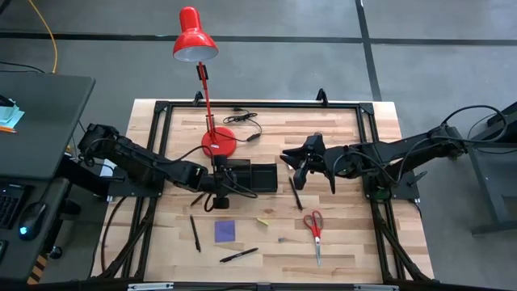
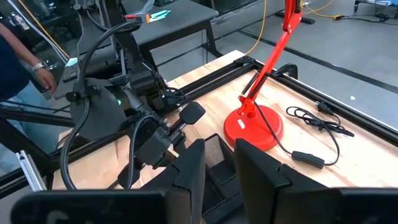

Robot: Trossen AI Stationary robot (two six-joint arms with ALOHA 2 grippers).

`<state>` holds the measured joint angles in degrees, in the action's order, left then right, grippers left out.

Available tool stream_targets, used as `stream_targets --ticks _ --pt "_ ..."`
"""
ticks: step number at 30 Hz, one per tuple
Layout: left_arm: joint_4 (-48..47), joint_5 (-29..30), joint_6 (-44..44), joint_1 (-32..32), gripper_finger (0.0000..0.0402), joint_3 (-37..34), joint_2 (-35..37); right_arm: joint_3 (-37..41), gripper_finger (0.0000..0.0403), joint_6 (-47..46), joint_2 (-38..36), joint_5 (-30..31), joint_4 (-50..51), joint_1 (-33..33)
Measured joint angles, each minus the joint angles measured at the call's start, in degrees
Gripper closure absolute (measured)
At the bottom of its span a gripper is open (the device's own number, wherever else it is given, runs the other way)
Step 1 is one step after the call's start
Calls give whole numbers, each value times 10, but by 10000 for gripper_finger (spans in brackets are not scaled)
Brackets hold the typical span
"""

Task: Pick and place office supplies into organizer
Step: Put the pink binder clip into the desk organizer, then put the pen into the desk organizer

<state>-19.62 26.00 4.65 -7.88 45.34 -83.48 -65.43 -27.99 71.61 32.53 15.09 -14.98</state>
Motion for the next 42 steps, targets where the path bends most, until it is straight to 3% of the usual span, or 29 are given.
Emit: stream_targets --ticks 6,10,15,22,30,37,42 --pt "0 0 -1 0 321 0 0 0 322 0 0 3 0 0" --pt "-1 -11 1 0 311 0 1 0 322 0 0 5 -1 0" --pt "-53 -29 16 -10 328 17 41 0 322 0 0 5 -2 0" --pt "-147 -19 73 -51 387 62 139 0 322 10 0 9 -4 0" --pt "-268 81 285 -141 392 63 226 0 322 26 0 14 -22 0" --pt "-458 40 555 -196 393 62 220 0 322 26 0 3 -31 0" --pt "-494 49 644 -227 396 62 214 0 322 26 0 2 -37 0"
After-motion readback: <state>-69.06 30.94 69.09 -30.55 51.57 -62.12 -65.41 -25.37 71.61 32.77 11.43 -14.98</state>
